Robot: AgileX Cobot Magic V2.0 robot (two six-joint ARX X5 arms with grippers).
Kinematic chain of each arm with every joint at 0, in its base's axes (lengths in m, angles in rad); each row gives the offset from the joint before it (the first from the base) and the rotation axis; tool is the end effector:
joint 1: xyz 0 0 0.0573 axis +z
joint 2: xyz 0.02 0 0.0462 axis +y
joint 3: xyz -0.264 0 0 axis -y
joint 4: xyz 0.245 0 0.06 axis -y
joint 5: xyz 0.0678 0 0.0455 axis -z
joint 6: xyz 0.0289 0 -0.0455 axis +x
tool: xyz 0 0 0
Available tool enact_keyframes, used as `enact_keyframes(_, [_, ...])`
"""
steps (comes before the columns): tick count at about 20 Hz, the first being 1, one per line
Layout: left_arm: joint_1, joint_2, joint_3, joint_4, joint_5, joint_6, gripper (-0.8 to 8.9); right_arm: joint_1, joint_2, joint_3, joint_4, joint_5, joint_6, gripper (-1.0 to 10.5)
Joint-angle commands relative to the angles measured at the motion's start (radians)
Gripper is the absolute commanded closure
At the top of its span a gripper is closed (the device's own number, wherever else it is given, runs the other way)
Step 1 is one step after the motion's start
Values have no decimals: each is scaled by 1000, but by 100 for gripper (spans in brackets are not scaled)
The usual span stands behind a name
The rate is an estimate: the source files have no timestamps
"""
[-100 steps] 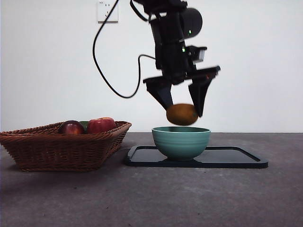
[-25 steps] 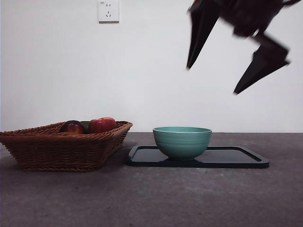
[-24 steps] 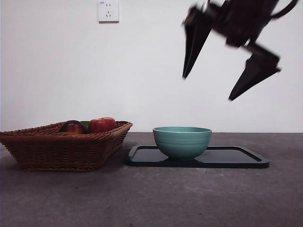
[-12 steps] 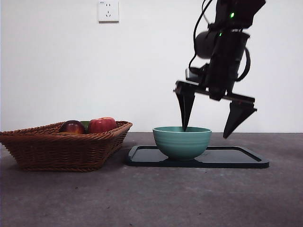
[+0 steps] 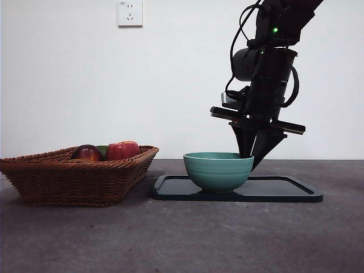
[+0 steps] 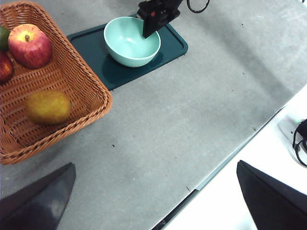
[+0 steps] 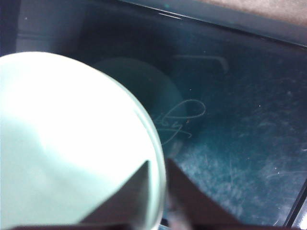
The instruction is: Pick up the wifruite, put it on the bowl, pick up the plate, put it on desk
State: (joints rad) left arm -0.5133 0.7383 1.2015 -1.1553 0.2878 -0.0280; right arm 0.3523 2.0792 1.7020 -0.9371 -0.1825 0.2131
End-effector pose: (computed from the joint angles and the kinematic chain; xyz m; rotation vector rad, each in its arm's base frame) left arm 0.0749 -0.0517 0.3834 0.0545 0.7164 -0.7581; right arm 0.3950 0.1508 0.2066 0.0645 1.3636 0.3114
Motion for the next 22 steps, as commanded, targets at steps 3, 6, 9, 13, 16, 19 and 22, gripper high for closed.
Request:
enact_keyframes(3, [-6, 4, 9, 0, 2, -7, 158, -5, 8, 28, -37, 10, -17, 942])
enact_keyframes(6, [-6, 4, 9, 0, 2, -7, 158, -10, -57, 28, -104, 27, -51, 942])
enact_keyframes(9, [-6, 5, 9, 3, 2, -7, 158, -11, -133, 27, -192, 28, -64, 942])
enact_keyframes(13, [-6, 5, 9, 14, 2, -7, 158, 37, -241, -55, -208, 27, -64, 942])
enact_keyframes(16, [-6, 6, 9, 32, 2, -7, 158, 90, -337, -225, -138, 23, -64, 942])
enact_keyframes(19, [-6, 6, 9, 35, 2, -7, 158, 132, -416, -369, -47, -27, -43, 942])
enact_keyframes(22, [-6, 6, 9, 38, 2, -7, 158, 158, -433, -459, 25, -50, -24, 942])
